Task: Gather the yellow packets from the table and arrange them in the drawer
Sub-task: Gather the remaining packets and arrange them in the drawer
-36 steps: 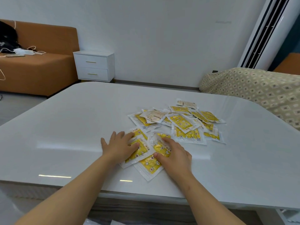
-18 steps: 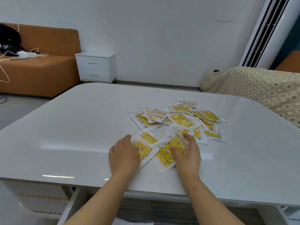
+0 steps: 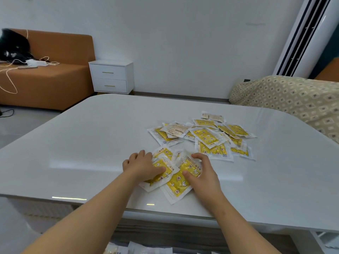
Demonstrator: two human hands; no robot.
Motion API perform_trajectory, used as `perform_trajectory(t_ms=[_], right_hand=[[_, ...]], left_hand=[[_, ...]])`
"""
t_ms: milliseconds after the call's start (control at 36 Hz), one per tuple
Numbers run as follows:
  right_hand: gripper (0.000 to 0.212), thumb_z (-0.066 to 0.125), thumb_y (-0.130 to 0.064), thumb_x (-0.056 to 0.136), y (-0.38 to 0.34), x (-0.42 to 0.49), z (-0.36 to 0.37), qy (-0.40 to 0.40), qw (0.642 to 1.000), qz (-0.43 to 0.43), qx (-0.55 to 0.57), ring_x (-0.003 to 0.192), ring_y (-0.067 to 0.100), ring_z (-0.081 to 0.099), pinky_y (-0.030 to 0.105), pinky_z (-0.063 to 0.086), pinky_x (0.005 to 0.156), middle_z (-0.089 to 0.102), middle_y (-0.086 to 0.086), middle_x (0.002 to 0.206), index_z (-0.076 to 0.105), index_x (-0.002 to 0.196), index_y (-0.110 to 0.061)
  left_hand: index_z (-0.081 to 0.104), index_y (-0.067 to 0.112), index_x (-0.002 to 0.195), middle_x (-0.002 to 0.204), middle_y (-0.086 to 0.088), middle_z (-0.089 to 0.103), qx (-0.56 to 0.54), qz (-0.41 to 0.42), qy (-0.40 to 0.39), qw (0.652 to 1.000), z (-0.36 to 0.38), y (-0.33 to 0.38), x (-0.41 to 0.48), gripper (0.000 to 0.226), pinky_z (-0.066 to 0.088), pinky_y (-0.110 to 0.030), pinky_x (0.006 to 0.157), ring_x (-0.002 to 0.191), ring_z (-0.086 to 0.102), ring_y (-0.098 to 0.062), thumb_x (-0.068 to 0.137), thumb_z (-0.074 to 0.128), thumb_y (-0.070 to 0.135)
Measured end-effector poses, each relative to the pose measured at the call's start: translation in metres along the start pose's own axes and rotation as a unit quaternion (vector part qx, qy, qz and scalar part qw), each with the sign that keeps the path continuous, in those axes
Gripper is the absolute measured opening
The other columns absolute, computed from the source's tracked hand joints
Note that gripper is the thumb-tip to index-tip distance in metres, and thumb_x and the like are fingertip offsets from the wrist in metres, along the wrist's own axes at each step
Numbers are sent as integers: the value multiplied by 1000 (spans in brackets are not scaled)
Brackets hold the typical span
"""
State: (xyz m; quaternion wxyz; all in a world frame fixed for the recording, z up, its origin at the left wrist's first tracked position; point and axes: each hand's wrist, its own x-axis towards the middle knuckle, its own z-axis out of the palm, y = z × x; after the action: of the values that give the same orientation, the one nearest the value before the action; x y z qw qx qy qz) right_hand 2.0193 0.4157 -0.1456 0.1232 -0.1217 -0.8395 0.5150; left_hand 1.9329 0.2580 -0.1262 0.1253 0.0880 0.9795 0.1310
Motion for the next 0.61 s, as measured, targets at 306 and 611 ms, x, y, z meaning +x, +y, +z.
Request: perform_trajectory(t_ms=[306,611], right_hand=[[44,66,-19,85,-2,-2,0,-34,999,-17,-14,107,14,58,34,50,91,56,-10,119,41,115,-41],[40,66,-13,85,-3,-4,-5,-48,997,-2,67,87,7,65,31,57,79,59,-16,100,43,101,-42]], left_hand=[[45,32,130,142,3,41,-114,44,14,992,7,-1,-6,42,23,-37,112,138,28,-20,90,54,37],[31,14,138,139,-12,34,-92,-59,65,992,14,10,-20,69,38,-36,100,128,35,-30,87,54,54]])
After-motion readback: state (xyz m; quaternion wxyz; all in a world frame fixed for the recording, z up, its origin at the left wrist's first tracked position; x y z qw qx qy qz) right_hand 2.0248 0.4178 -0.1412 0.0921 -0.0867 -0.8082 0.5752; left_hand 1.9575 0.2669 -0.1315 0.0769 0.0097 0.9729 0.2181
